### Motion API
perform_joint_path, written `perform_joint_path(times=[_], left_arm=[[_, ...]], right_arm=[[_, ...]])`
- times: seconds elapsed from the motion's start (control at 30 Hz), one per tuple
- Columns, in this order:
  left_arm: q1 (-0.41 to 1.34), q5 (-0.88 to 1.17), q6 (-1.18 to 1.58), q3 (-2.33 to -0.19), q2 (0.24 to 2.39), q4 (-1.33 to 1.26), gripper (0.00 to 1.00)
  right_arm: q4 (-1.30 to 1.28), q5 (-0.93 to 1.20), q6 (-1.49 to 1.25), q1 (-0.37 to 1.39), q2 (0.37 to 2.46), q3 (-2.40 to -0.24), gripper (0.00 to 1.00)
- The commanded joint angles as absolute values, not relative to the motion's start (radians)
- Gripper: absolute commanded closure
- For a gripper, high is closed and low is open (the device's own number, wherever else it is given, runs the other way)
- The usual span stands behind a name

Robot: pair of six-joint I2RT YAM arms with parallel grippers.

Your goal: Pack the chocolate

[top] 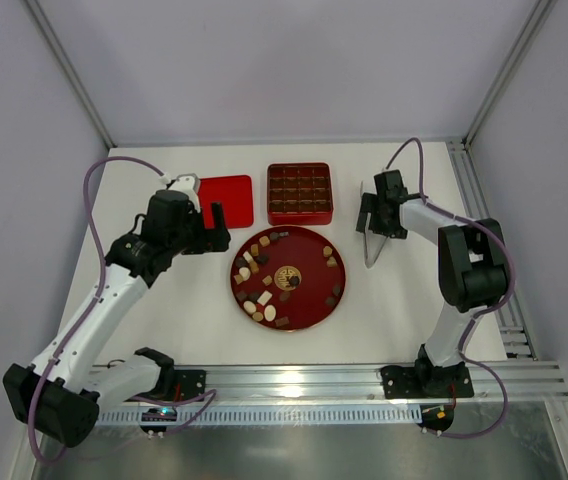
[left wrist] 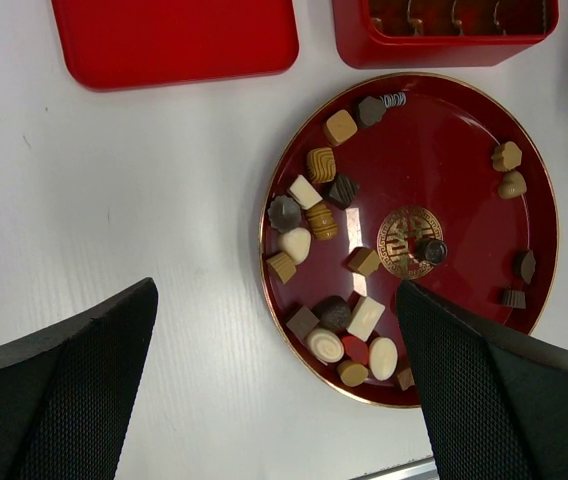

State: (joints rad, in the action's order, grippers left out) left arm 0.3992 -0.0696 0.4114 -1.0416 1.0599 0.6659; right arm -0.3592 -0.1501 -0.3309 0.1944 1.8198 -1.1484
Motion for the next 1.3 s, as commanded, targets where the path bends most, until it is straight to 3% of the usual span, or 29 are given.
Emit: perform_joint_path(times=[0.0, 0.23, 0.93, 1.17, 1.27], left_arm=[[0.400, -0.052, 0.405, -1.072, 1.066, 0.666, 0.00], [0.400, -0.048, 0.405, -1.075, 1.069, 0.664, 0.00], [0.400, -0.043, 0.405, -1.069, 1.060, 0.664, 0.00], [0.402, -0.040, 0.411, -1.069, 1.058, 0.664, 0.00], [0.400, -0.040, 0.413, -1.068, 1.058, 0.664, 0.00]], right_arm=[[-0.364, -0.155, -0.350, 0.193, 1.827, -1.175, 0.16], [-0.371, -0.163, -0.402, 0.192, 1.850, -1.172, 0.22], [-0.423, -0.175, -0.367, 0.198, 1.891, -1.236, 0.26], [-0.436, -0.187, -0.345, 0.204, 1.870, -1.241, 0.44], [-0.446, -0.190, -0.337, 0.212, 1.839, -1.244, 0.44]])
